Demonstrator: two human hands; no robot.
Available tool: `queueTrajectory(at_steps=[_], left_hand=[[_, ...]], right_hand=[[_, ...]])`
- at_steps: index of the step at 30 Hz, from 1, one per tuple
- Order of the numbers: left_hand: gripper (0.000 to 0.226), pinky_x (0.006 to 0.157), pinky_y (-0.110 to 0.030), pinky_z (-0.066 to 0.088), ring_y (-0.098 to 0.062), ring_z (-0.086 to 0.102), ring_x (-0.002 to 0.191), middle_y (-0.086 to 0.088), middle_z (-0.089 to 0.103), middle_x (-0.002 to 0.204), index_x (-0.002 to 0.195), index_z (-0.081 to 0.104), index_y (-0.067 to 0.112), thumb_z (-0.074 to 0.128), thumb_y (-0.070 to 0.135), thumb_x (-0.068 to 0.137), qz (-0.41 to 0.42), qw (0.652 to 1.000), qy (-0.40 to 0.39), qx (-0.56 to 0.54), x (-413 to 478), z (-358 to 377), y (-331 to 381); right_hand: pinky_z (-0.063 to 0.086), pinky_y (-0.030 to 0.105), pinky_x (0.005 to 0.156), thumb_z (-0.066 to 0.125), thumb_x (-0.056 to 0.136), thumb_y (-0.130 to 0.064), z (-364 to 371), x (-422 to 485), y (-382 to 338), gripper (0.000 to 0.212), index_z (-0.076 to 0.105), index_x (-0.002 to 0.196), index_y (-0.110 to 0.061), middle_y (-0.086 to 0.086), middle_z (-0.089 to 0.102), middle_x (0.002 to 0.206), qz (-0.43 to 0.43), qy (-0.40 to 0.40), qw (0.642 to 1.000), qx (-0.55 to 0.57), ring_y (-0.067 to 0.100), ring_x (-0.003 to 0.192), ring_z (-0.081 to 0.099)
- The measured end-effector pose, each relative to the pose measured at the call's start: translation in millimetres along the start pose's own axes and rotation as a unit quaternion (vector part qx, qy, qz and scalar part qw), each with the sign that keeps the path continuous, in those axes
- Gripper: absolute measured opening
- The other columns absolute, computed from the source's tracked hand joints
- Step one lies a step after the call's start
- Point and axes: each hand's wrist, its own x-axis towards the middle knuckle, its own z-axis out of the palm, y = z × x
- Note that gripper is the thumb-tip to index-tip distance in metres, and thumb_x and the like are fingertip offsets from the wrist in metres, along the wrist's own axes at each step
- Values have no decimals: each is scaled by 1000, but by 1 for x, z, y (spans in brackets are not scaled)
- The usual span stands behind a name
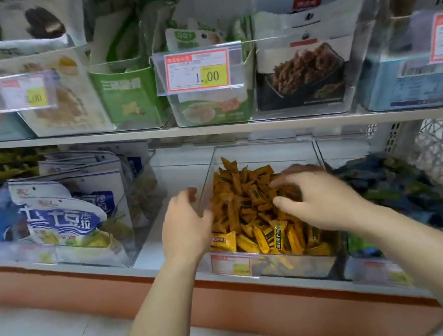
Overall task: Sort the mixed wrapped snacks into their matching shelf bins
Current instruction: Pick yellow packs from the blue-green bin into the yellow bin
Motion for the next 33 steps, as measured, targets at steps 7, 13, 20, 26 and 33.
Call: queueTrajectory(at_steps=[7, 13, 20, 26, 33], left_hand=[[36, 97, -34, 51, -18, 65, 110, 5, 70, 118, 130, 63, 26, 62, 26, 94, -18, 994, -108, -23, 7, -1, -33], [38, 98, -40, 51, -19, 66, 107, 8, 71, 118, 132, 62, 31, 60, 31, 94, -13, 993, -116, -18, 11, 0, -41], [37, 94, -38, 53, -16, 68, 102, 11, 72, 109, 128, 64, 33, 60, 33, 92, -2, 991, -128, -29, 8, -2, -38], [42, 96, -39, 52, -15, 65, 108, 10, 71, 114, 134, 61, 29, 61, 32, 92, -1, 990, -139, -33, 8, -4, -37], [34, 91, -32, 52, -11, 67, 102, 20, 66, 93, 121, 68, 35, 62, 27, 89, 8, 990, -131, -45, 6, -5, -37]], right_hand=[[36, 32, 104, 57, 92, -48, 68, 87, -49, 36, 59, 126, -40, -10, 45, 146, -131, -201, 970, 46, 13, 133, 40], [30, 50, 112, 27, 60, -99, 86, 101, -32, 94, 37, 141, -52, -16, 19, 160, -87, -280, 943, -157, 19, 148, 13], [42, 42, 102, 37, 77, -82, 39, 98, 26, 73, 41, 141, -47, -4, 42, 150, -30, -304, 914, -267, 25, 132, 44], [48, 39, 95, 47, 86, -67, 33, 97, 2, 51, 50, 133, -47, -8, 55, 134, -74, -187, 965, -171, 19, 121, 51], [13, 42, 118, 39, 65, -95, 91, 87, -50, 79, 55, 130, -53, -8, 23, 155, -80, -399, 913, -39, 24, 148, 8]])
